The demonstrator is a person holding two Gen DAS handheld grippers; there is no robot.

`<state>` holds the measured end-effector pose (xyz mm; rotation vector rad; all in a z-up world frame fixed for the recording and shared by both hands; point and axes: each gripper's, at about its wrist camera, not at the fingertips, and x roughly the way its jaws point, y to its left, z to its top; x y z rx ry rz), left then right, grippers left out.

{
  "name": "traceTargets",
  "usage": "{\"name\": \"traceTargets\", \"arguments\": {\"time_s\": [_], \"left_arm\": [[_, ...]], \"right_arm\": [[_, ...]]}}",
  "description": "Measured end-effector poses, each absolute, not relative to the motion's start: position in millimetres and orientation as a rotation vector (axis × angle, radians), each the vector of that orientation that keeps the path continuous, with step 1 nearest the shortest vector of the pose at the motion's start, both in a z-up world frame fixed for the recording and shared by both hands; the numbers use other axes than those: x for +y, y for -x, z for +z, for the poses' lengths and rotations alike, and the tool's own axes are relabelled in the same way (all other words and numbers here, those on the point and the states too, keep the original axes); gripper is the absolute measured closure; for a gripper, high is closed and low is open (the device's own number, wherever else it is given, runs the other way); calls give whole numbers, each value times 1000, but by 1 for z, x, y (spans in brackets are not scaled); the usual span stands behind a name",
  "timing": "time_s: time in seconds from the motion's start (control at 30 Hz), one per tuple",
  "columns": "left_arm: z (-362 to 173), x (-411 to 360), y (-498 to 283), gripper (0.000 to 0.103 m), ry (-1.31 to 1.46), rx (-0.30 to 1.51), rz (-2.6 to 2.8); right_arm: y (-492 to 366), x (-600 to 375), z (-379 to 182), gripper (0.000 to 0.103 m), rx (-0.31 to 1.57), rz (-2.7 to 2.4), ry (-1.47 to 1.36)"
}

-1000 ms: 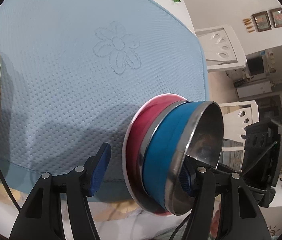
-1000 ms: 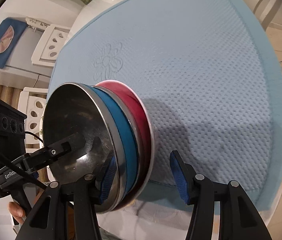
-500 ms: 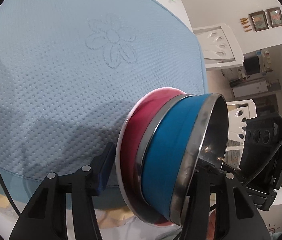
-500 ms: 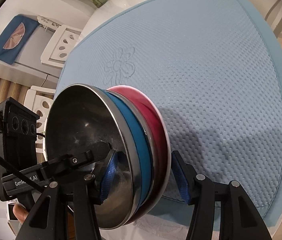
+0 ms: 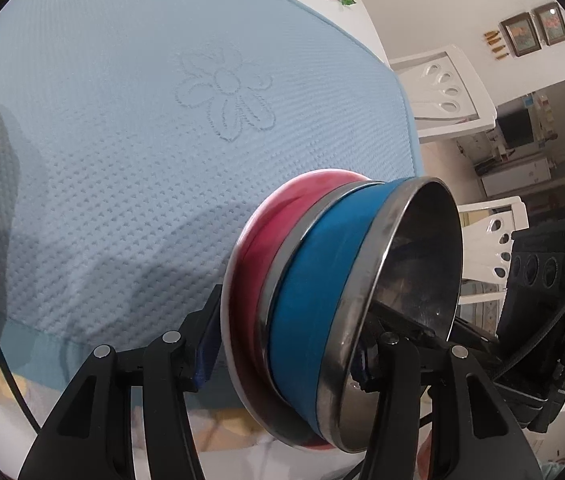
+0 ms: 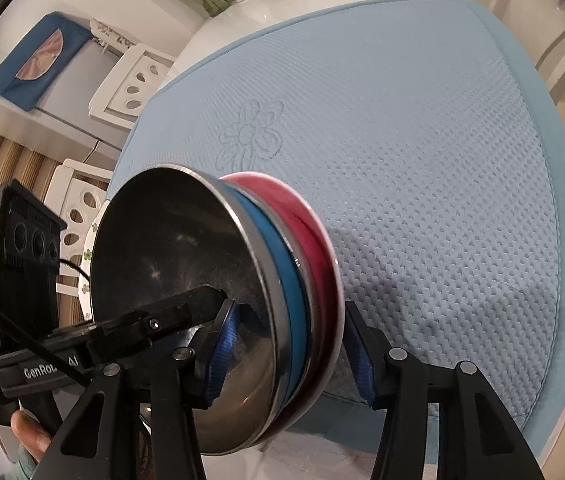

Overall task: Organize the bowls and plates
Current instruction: 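Carry the nested bowls with the right gripper over the plate stack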

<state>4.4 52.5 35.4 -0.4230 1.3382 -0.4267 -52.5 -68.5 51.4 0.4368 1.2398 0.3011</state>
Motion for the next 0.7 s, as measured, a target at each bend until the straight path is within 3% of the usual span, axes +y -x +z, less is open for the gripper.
{"name": "traceTargets", "arguments": {"time_s": [0.7], "left_arm": [[63, 66, -6, 56, 403, 1352, -277]], "right_arm": [[30, -63, 48, 53, 1360, 294, -597]]}}
